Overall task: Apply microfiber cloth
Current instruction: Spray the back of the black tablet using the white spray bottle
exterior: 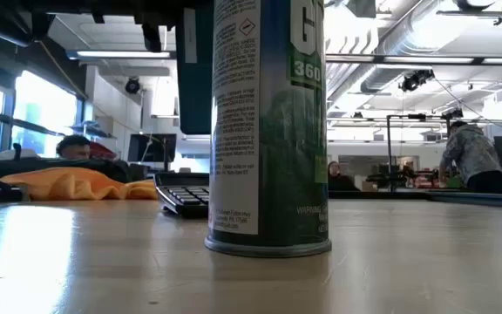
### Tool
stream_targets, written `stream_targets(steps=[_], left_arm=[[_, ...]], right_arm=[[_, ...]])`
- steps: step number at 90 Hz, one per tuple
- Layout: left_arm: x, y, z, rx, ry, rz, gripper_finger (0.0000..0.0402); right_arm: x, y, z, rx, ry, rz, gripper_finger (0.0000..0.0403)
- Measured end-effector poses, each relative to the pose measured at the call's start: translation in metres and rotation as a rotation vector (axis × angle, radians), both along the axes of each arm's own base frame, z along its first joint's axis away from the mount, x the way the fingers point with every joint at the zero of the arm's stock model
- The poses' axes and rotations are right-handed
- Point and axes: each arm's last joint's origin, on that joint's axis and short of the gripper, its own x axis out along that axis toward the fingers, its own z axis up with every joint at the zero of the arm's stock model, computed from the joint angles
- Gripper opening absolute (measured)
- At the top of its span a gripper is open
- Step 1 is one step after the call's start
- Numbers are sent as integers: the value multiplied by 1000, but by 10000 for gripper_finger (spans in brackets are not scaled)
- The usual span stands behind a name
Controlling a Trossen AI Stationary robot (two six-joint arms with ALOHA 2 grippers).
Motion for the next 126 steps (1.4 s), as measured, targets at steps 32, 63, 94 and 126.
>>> stream_targets(steps=[32, 63, 94, 126], left_arm=[[-2, 3, 6, 17, -20, 64, 12], [-3, 3, 7, 17, -21, 69, 12], [-3, 3, 7, 17, -21, 66, 12], [-3, 3, 7, 14, -22, 63, 12]], right_arm=[[-2, 0, 2, -5, -4, 2, 0], [-7, 3, 11, 0, -3, 13, 0], [-12, 14, 10, -42, 2, -20, 0], [-8, 15, 3, -49, 15, -26, 0]])
